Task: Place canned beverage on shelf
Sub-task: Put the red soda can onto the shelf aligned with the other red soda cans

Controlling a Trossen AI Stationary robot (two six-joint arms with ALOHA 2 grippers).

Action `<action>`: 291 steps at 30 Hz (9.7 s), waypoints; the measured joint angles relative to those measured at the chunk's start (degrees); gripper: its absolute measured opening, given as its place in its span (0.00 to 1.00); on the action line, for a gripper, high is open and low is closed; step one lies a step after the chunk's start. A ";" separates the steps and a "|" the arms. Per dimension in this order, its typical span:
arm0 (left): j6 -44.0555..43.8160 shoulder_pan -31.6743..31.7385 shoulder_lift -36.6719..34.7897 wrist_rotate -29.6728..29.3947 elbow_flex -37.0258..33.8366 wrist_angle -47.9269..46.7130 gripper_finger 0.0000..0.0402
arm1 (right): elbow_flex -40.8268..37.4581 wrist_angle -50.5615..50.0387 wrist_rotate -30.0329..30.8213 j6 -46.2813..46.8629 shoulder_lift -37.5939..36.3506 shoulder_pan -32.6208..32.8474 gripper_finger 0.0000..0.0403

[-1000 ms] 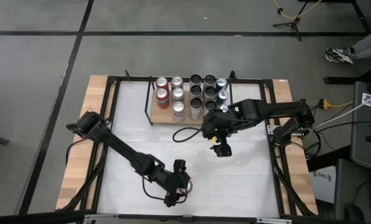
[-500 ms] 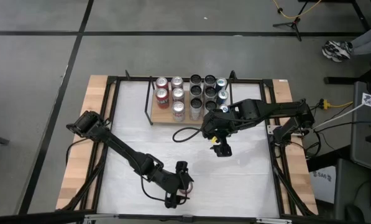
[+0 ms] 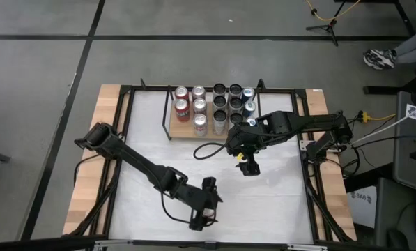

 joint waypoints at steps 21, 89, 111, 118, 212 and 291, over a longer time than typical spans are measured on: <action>-3.19 -4.16 0.00 -12.02 3.31 -13.74 0.82 | 0.02 -0.12 0.00 0.01 0.00 0.01 0.94; -6.41 -4.26 3.61 -10.64 2.81 -15.37 0.82 | -95.92 59.32 24.70 10.89 -98.46 13.13 0.94; -6.35 -4.13 3.61 -10.70 2.81 -15.53 0.82 | -106.41 67.08 30.82 15.22 -97.98 13.13 0.94; -6.35 -4.15 3.61 -10.68 2.81 -15.86 0.82 | -103.82 55.00 15.89 13.69 -97.62 13.13 0.94; -6.35 -3.98 3.61 -11.71 2.81 -16.01 0.67 | -108.63 74.93 -11.56 -1.33 -97.74 -10.89 0.94; -7.66 -2.47 5.45 -8.65 8.77 -19.47 0.69 | -108.63 74.90 -11.56 -1.35 -97.77 -10.87 0.94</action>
